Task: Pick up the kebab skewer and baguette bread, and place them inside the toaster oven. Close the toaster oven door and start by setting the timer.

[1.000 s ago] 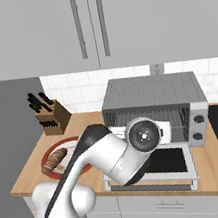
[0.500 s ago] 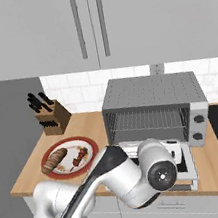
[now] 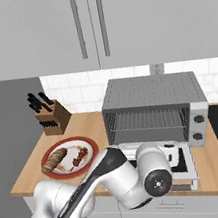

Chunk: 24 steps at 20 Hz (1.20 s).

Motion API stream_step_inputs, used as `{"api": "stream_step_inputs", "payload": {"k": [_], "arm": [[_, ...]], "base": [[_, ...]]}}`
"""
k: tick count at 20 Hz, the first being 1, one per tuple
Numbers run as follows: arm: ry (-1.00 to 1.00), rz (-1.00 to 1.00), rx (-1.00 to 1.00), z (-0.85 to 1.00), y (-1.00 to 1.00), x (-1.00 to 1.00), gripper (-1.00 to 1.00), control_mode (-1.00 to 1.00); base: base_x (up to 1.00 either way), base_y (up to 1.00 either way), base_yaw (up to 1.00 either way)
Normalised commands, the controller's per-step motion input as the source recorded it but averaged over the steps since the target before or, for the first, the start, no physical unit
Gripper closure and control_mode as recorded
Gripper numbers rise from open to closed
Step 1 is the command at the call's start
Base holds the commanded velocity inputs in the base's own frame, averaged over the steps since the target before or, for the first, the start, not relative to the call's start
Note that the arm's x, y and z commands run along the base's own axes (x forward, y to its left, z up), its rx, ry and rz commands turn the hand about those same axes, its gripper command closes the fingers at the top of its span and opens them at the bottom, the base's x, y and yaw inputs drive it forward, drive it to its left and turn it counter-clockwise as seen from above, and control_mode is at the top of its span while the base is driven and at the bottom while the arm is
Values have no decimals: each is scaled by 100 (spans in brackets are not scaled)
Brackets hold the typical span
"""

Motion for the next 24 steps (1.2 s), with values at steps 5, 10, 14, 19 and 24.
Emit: {"api": "stream_step_inputs", "payload": {"k": [5,10,14,19,24], "arm": [[0,0,0,-1,-1,58,-100,-100],[0,0,0,-4,0,43,-100,-100],[0,0,0,-7,0,13,-100,-100],[0,1,0,-19,0,1,-100,-100],[0,0,0,-15,0,11,-100,-100]], "base": [[0,0,0],[0,0,0],[0,0,0],[0,0,0],[0,0,0]]}}
